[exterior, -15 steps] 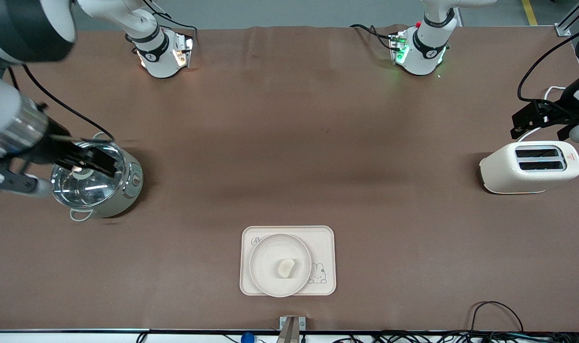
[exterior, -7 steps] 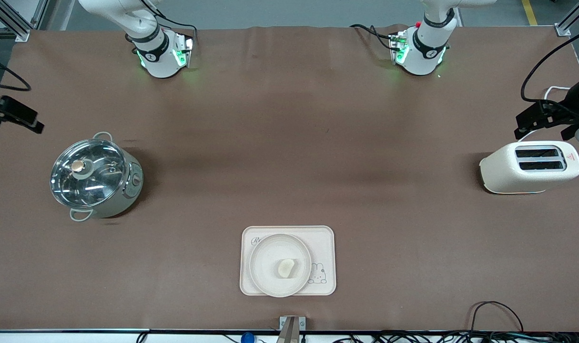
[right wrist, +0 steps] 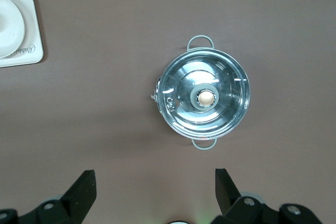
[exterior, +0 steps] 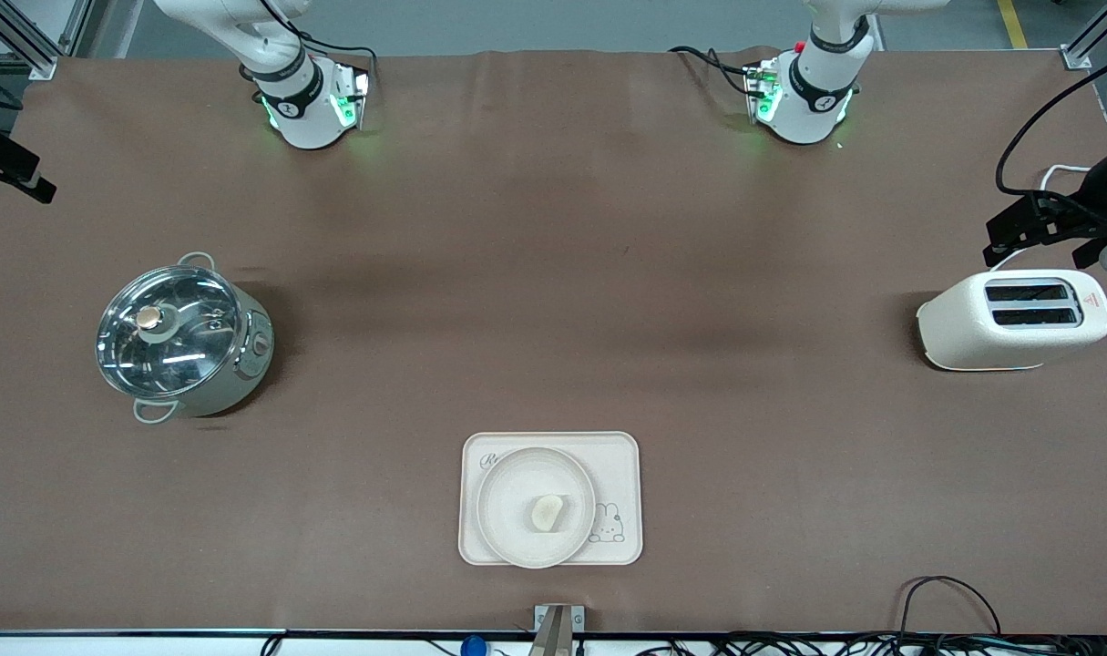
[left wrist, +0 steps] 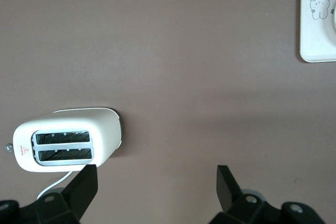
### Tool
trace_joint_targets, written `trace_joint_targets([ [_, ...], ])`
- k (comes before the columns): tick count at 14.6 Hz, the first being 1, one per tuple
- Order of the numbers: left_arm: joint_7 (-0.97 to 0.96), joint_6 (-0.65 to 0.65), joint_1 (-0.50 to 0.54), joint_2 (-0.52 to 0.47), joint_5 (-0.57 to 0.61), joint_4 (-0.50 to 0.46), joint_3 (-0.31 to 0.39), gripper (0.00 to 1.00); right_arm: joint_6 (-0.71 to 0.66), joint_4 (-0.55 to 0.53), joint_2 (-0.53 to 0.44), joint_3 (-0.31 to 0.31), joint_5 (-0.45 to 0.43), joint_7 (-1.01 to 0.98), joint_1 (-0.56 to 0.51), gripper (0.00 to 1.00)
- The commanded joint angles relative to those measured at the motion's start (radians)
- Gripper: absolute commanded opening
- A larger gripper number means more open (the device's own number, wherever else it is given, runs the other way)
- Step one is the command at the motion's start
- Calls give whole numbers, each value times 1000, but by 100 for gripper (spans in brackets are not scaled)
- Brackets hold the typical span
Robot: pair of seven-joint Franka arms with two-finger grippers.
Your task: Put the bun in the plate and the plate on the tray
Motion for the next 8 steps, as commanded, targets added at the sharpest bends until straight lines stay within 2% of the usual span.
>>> trace_joint_targets([
  [1, 7, -5, 0, 4, 14, 19, 1, 100, 10, -30, -28, 23, -55, -42, -19, 100],
  [8, -4, -6, -1, 5, 16, 22, -1, 100, 40, -61, -20, 17, -56, -45, -26, 100],
])
